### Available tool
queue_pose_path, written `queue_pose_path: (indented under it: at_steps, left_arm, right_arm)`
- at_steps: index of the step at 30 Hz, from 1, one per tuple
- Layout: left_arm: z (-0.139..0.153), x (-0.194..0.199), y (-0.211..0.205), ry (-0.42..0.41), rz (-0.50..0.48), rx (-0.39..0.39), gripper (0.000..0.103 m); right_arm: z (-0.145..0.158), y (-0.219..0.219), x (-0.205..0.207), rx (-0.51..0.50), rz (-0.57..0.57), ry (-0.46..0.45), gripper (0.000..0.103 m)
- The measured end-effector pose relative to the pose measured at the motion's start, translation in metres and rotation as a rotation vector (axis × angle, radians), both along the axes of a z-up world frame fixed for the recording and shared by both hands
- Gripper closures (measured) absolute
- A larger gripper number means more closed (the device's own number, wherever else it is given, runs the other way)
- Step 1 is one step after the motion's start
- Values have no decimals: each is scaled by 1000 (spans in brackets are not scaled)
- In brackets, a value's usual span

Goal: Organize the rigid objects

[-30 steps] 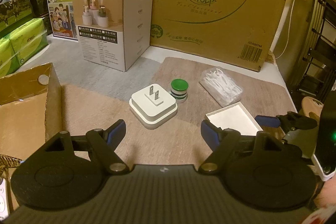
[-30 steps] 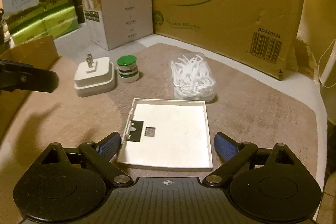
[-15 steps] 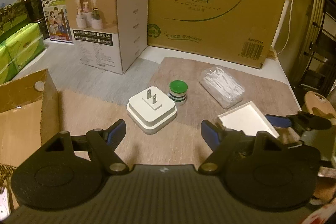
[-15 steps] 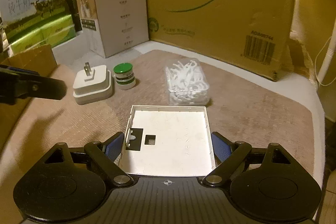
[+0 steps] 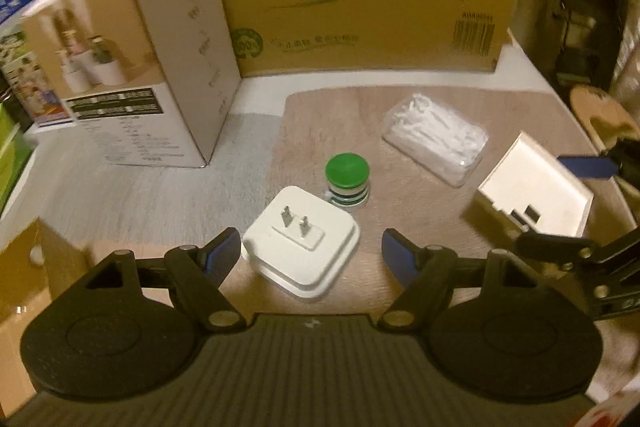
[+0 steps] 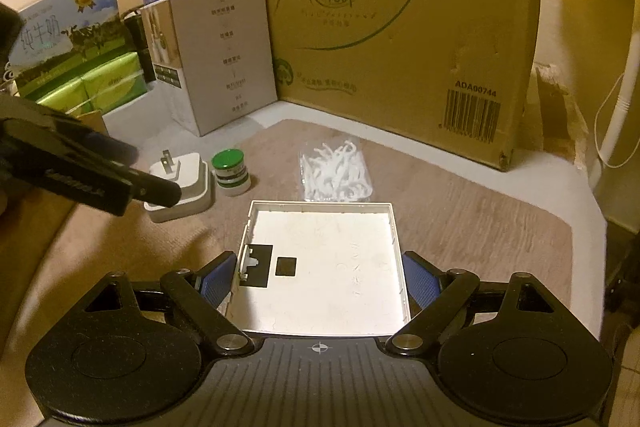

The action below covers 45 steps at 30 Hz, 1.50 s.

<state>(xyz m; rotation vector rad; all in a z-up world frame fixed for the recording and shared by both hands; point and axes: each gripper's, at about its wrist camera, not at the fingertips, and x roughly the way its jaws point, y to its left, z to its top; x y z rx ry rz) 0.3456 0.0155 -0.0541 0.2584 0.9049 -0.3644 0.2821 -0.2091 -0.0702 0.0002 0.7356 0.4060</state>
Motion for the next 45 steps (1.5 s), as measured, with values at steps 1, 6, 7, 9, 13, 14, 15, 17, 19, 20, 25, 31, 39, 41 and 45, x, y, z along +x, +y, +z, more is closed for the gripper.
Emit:
queue_pose_path:
  at_steps: [1,6,7,9,13,14,15,17,19,20,25,31,39,41,45]
  left_arm:
    - [-2,5,0,13,-20,9,29]
    - [-19,21,-6,75,-108,66,30]
    - [-22,23,-6,76,-111,70,31]
    - [-26,27,-7,80,-113,79,31]
    - [-28,29,-15,78,-153,118,32]
    - [-27,29,-16,78,-163,125,34]
    - [-26,29,-18,82,-168,127,35]
    - [-24,26,-22,96,-179,133,37]
    - [-22,18,-27,109,-191,135,37]
    - [-21,13,-30,117,-193,135,37]
    - [-17,-23,-42,144,-156,115,37]
    - [-17,-92,-54,137,-31,54,37]
    - [-26,-163,-54,69,46,-92,37]
    - [-31,-171,-56,29,31,-67,37]
    - [-32,-179,-57,-10,7,-62,37]
  right_arm:
    - [0,1,1,0,4,0,16]
    - [0,6,3,-1,15,-1,16]
    - [-1,7,3,-4,18,0,16]
    - [-3,9,4,-11,21,2,16]
    - [-7,12,4,-11,20,13,16]
    - [-8,12,3,-11,19,15,16]
    - [-8,12,2,-9,18,18,16]
    - [-8,12,0,-7,17,23,16]
    - [-7,11,-3,-6,15,25,16]
    - [-6,10,-4,-5,13,27,16]
    - [0,0,-18,-8,-7,29,16]
    - [6,-22,-46,-29,-34,37,16]
    - [6,-41,-88,-23,-52,72,16]
    - [5,-42,-94,-22,-53,81,16]
    - [5,-44,-102,-28,-51,86,16]
